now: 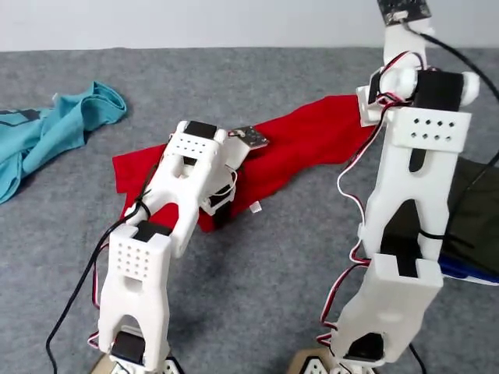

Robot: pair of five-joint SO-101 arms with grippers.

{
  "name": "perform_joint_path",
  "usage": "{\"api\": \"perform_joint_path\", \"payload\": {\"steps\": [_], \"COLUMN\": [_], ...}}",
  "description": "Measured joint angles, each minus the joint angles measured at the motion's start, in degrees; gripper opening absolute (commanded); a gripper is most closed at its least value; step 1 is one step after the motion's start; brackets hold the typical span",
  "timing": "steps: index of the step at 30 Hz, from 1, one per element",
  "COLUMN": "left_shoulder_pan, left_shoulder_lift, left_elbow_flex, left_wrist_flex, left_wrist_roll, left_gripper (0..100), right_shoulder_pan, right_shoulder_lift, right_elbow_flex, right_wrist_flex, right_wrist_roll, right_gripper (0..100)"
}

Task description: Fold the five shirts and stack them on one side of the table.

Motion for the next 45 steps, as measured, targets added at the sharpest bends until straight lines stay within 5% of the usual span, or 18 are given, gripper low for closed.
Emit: {"api": "perform_joint_path", "payload": {"steps": [5,16,32,45], "left_shoulder_pan": [0.1,-0.7,-11.3,-18.4], "left_shoulder_lift": [1.8,-0.4,-54.9,-81.3], "left_elbow_flex": [-2.5,-6.4,-2.4,-2.4], "left_wrist_flex": [1.7,5.5,6.3,1.8], "left_wrist_roll": [0.0,1.0,1.5,0.4], "left_gripper": [1,0,0,0], "right_shoulder_pan": [0.0,0.0,0.0,-1.6], "right_shoulder_lift": [0.0,0.0,-0.9,-13.1], "right_elbow_flex": [0.0,0.0,-22.4,-32.1], "right_wrist_flex": [0.0,0.0,0.4,-4.8], "right_wrist_roll": [0.0,0.0,0.0,1.0], "right_gripper": [1.0,1.0,1.0,1.0]}}
